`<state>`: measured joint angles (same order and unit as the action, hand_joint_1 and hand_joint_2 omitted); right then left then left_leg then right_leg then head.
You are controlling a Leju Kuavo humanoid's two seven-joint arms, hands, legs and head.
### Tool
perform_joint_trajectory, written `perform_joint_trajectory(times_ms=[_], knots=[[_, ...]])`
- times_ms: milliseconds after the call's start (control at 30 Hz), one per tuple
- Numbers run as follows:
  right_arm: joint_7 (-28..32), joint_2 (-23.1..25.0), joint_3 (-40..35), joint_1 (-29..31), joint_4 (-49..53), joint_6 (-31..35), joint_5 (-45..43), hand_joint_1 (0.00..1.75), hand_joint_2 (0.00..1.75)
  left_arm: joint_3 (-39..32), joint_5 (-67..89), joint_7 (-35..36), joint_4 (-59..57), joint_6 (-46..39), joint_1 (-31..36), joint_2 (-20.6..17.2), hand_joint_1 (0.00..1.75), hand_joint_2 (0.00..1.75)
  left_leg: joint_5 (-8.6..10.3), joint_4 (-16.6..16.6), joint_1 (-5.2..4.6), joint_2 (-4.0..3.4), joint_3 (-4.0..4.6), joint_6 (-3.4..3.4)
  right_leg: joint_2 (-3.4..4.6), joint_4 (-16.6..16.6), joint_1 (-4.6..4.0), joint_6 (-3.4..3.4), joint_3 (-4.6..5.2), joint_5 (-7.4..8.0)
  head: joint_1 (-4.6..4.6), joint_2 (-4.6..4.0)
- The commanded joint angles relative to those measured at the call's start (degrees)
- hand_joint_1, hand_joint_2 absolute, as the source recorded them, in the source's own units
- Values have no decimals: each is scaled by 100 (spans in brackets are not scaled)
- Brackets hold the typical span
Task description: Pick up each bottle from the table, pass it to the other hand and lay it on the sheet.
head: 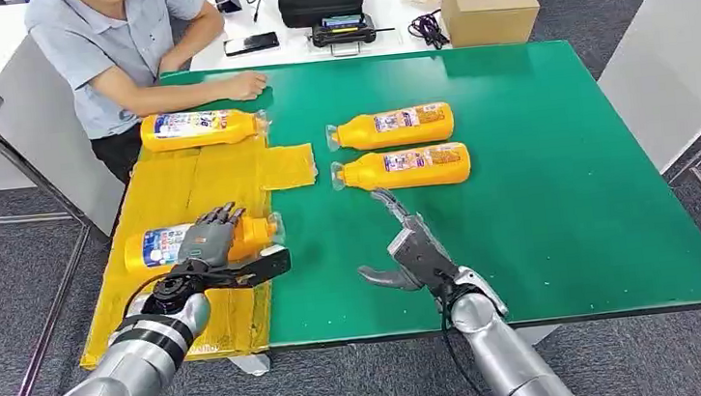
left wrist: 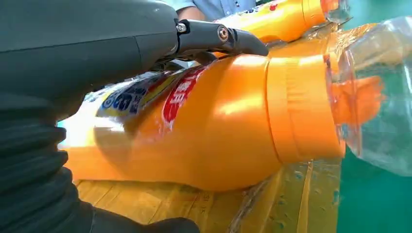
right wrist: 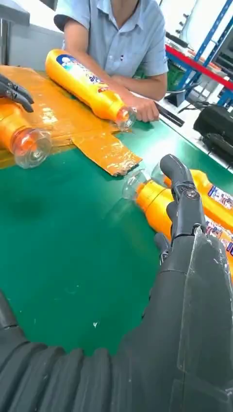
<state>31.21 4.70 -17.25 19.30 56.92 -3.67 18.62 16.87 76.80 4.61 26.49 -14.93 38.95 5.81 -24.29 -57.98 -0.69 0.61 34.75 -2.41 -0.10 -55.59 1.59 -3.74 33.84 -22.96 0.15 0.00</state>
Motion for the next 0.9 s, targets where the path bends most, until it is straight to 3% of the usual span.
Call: perform_joint_trajectory(times_ms=[33, 200, 233, 267, 333, 400, 500, 600, 733, 767, 833, 900], knots=[[-62, -19, -21, 358, -516, -55, 110, 0, 175, -54, -168, -136, -440, -154, -65, 67, 0, 175, -9, 2, 8, -19, -21, 14, 15, 6, -9, 17, -18, -2, 0, 0], [-97, -23, -100, 453, -832, -63, 161, 0, 175, 180, -122, -441, -145, -1164, -109, 132, 0, 175, -9, -1, 10, -14, -20, 14, 10, 5, -11, 18, -20, -3, 0, 0], [-36, -66, -102, 392, -768, 217, 281, 0, 175, 310, -101, -566, 131, -1348, -223, 146, 0, 175, -7, -1, 10, -10, -16, 12, 7, 6, -11, 15, -17, -2, 2, 0], [-63, -170, -201, 376, -695, 565, 583, 0, 175, 357, -167, -674, 404, -1478, -350, 164, 0, 175, -5, -1, 7, -6, -9, 10, 3, 3, -7, 12, -10, -2, -2, 0], [-800, -817, -633, 310, -386, 2101, 2347, 0, 175, 586, -460, -999, 1912, -1767, -1188, 156, 0, 175, -10, -3, 12, -5, -13, 14, 1, 6, -13, 17, -17, -6, 2, 0], [-1421, -1357, -580, 346, -300, 2231, 3115, 0, 175, 902, -668, -1059, 3316, -1777, -1964, 3, 0, 175, -10, 7, 4, 3, -18, 9, -7, 15, -6, 12, -23, -9, -2, 0], [-1744, -1988, -179, 534, -541, 1792, 3438, 0, 175, 1229, -1465, -1302, 4821, -1941, -2916, -202, 0, 175, -19, 1, -5, 11, -20, 5, -16, 13, 1, 9, -29, -18, -2, 0], [-1807, -2256, 6, 647, -825, 1492, 3586, 0, 175, 1435, -2247, -1775, 5604, -2292, -3415, -265, 0, 175, -20, -4, -13, 3, 3, 0, -2, 13, 10, 5, -10, -12, 0, 0], [-2002, -2201, -28, 496, -716, 1354, 3775, 0, 175, 1211, -3103, -2463, 6308, -2507, -3861, 85, 0, 175, -32, -10, -7, -5, 8, 9, 6, 13, 3, 17, -5, -18, -9, 0], [-2171, -2166, -140, 547, -739, 1363, 3962, 0, 175, 1128, -3025, -2544, 6302, -2507, -3902, 178, 0, 175, -50, -16, -2, -32, -3, 15, 24, 9, -4, 22, -9, -21, -11, 0], [-2322, -2068, -289, 765, -887, 1359, 4096, 0, 175, 1094, -3187, -2663, 6238, -2507, -3874, 238, 0, 175, -31, -12, -9, 8, 22, -2, -14, 16, 1, 12, 10, -16, 0, 0], [-2398, -2038, -458, 1017, -1110, 1218, 4160, 0, 175, 1137, -3255, -2722, 6153, -2507, -3826, 233, 0, 175, -47, -20, 0, -16, 4, 8, 11, 11, -7, 24, -5, -21, -2, 0]])
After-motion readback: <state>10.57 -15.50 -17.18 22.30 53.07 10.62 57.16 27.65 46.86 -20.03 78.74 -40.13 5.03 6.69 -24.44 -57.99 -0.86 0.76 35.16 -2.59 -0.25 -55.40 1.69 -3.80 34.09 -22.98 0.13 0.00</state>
